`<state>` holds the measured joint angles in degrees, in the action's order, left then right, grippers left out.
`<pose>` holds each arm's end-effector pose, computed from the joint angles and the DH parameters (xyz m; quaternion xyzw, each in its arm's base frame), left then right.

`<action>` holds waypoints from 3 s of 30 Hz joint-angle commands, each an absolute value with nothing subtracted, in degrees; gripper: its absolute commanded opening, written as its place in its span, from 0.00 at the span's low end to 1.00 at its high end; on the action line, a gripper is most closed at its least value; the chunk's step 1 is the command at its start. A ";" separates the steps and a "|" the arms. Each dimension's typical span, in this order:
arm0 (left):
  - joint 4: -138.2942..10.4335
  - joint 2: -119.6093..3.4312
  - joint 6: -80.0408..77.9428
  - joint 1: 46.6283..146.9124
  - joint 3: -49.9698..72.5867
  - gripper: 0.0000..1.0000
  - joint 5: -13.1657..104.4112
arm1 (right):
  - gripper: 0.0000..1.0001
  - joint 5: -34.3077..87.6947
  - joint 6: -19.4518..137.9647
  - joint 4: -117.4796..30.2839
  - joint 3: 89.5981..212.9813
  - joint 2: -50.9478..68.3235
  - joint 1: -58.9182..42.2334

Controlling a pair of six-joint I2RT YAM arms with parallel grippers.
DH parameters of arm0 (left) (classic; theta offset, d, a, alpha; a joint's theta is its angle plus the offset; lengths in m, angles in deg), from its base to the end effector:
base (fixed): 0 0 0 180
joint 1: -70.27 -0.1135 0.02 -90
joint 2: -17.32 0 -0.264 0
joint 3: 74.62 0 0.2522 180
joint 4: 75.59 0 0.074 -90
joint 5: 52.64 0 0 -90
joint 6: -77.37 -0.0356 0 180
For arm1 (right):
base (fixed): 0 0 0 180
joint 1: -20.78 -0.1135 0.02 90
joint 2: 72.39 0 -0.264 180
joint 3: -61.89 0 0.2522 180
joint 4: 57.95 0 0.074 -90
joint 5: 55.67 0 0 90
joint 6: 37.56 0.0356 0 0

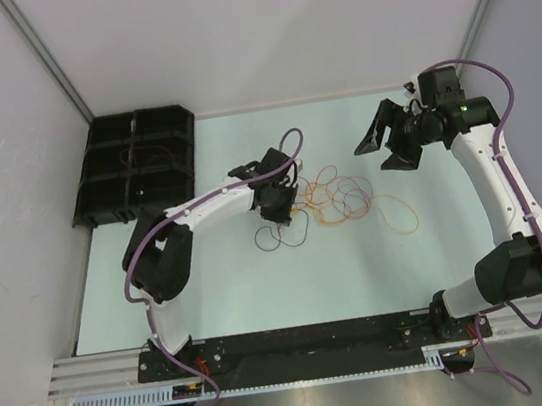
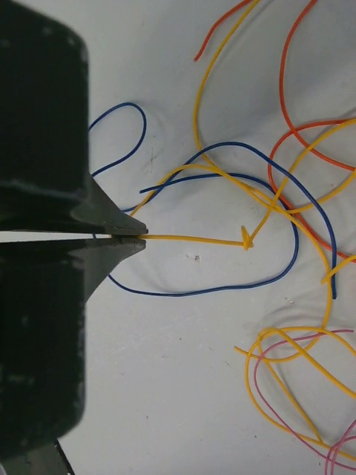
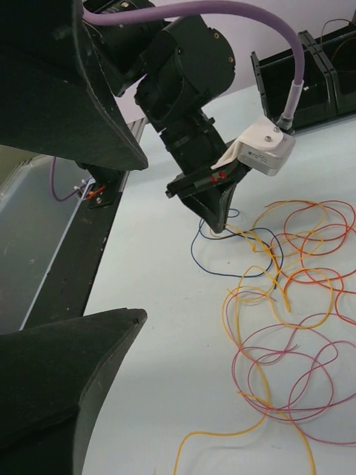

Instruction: Untangle the cables

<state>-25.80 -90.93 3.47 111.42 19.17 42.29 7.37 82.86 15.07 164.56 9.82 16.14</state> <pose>0.2950 -0.2619 0.2026 0.2206 0.9487 -0.1435 0.1753 0.2825 0.0391 0.3793 0.1325 0.9145 0.3045 0.2311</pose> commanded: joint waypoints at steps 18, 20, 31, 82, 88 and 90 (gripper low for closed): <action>-19.01 -78.93 10.57 108.15 76.08 0.00 46.57 | 0.83 -7.05 90.49 -9.28 171.81 1.09 12.96; -25.24 -76.83 11.36 108.06 72.58 0.00 50.17 | 0.84 -7.50 91.55 -12.54 172.16 0.30 12.35; -28.08 -71.89 11.89 107.71 61.31 0.00 49.32 | 0.85 -9.08 92.61 -17.56 171.20 -0.41 10.24; -32.30 -72.15 19.19 98.05 62.71 0.00 58.28 | 0.60 1.38 75.38 -15.01 156.87 26.04 -0.84; -32.65 -72.42 19.37 97.26 62.63 0.01 58.72 | 0.33 0.23 74.77 -17.21 157.30 27.54 -0.75; -32.38 -72.51 19.36 96.82 62.45 0.00 58.89 | 0.31 0.06 74.68 -17.74 157.39 27.71 -0.75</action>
